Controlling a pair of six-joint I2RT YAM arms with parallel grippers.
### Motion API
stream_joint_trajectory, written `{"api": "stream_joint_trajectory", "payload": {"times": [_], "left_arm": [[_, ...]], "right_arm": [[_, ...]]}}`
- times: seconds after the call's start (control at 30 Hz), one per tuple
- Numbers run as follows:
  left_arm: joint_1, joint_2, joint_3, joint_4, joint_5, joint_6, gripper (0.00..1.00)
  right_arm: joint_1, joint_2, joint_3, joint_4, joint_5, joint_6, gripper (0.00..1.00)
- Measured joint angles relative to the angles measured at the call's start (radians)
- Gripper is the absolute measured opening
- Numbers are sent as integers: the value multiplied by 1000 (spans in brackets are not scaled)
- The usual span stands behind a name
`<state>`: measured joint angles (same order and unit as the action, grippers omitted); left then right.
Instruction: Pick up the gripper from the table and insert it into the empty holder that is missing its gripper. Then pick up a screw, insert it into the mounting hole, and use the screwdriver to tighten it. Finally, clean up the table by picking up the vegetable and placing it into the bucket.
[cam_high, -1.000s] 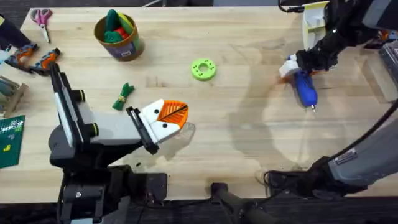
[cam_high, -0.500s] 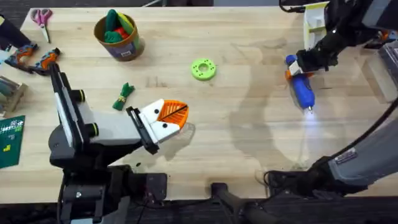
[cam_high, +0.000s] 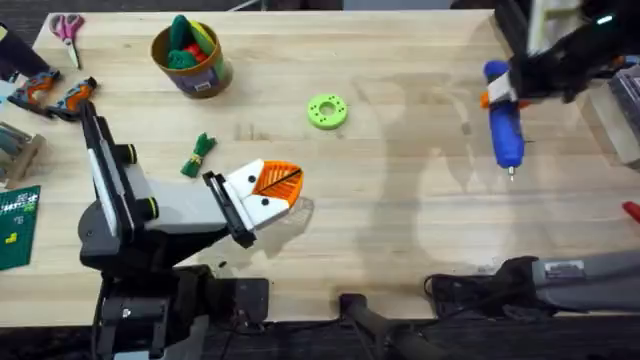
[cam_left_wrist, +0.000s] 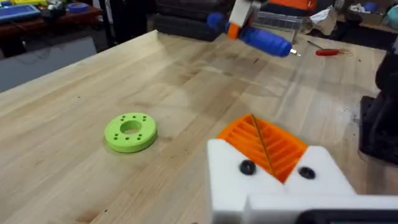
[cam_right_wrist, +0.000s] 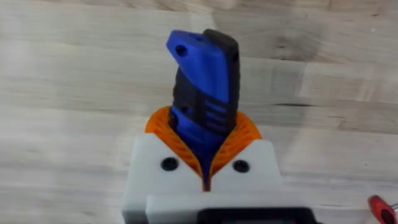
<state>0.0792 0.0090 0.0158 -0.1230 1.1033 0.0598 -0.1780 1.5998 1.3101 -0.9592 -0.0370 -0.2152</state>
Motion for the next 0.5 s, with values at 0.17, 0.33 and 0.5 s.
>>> {"api": "stream_joint_trajectory", "payload": {"times": [0.17, 0.33, 0.5], "left_arm": [[0, 0, 0, 0, 0, 0, 4], [0, 0, 0, 0, 0, 0, 4], [0, 0, 0, 0, 0, 0, 4]], "right_arm": [[1, -208, 3, -40, -84, 12, 27], [1, -378, 3, -44, -135, 33, 27], [9, -508, -85, 76, -252, 65, 27]]}}
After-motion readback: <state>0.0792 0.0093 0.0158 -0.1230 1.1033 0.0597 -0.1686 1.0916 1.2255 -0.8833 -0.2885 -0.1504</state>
